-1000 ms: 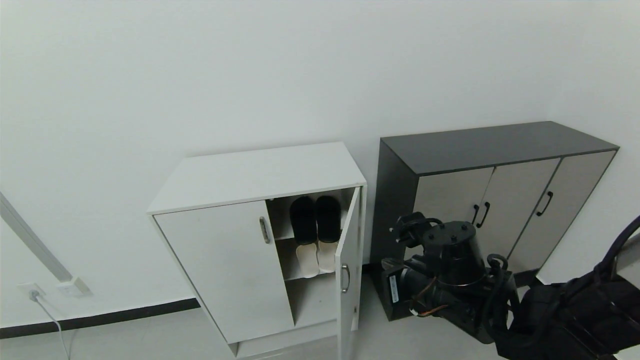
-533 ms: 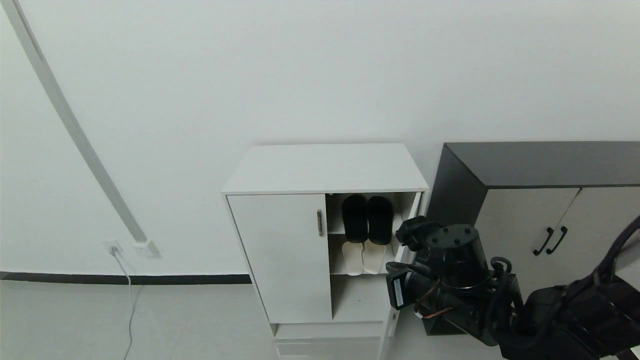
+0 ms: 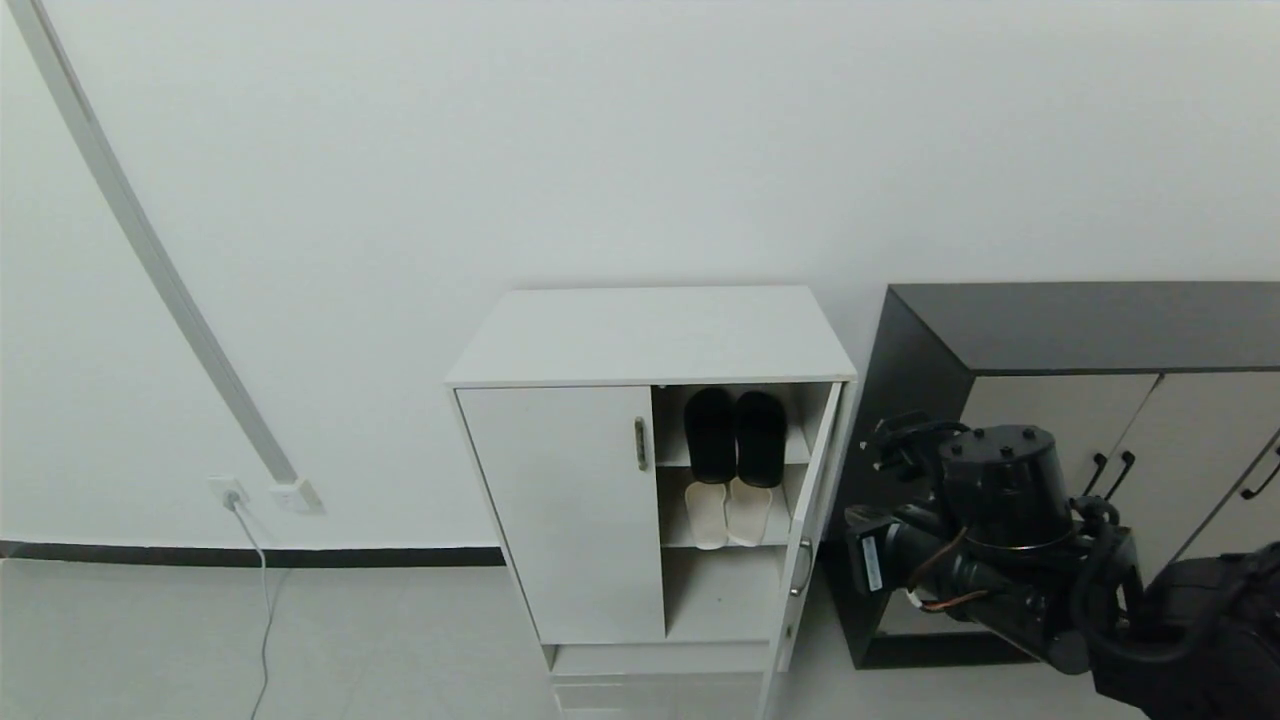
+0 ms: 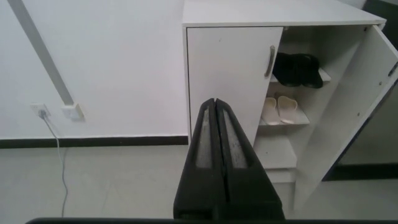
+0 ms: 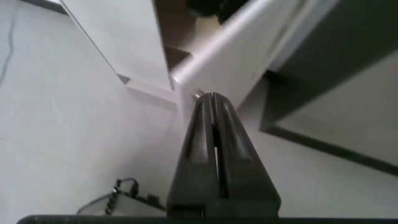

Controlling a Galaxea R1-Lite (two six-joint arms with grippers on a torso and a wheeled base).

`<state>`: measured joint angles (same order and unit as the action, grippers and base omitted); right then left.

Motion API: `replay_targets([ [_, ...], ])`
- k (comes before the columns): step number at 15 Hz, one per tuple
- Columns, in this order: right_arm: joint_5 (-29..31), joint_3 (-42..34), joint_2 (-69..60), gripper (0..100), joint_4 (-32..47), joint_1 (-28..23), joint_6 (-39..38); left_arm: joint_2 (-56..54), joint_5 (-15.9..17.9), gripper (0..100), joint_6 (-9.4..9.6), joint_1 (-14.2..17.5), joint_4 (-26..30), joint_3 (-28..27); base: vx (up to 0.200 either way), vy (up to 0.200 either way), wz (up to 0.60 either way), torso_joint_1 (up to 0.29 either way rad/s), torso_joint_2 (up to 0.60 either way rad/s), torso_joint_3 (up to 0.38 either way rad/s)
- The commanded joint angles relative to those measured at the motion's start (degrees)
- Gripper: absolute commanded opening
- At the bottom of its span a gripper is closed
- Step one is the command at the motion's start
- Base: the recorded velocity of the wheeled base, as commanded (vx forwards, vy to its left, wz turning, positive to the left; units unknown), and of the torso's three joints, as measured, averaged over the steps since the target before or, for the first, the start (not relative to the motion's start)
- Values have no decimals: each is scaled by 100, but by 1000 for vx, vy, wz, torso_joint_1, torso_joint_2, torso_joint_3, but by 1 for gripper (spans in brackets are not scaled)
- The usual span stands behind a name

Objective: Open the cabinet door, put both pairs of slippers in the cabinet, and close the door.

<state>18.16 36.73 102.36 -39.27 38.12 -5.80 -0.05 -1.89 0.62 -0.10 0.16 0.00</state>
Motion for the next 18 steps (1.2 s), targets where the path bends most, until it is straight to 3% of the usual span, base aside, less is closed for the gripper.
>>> replay_targets([
  [1, 3, -491, -278, 0, 15, -165, 0, 14, 4, 0, 17, 1, 11, -9, 200, 0, 0, 2, 7, -2],
  [9, -50, -1115, -50, 0, -28, -103, -53, 14, 66, 0, 35, 1, 2, 0, 175, 0, 0, 1, 0, 3],
  [13, -50, -817, 820, 0, -1013, 46, -44, 5, 66, 0, 35, 1, 2, 0, 0, 0, 0, 0, 0, 0],
  [18, -50, 45, 1690, 0, -1382, 2, -176, 5, 57, 0, 8, 1, 2, 0, 0, 0, 0, 0, 0, 0],
])
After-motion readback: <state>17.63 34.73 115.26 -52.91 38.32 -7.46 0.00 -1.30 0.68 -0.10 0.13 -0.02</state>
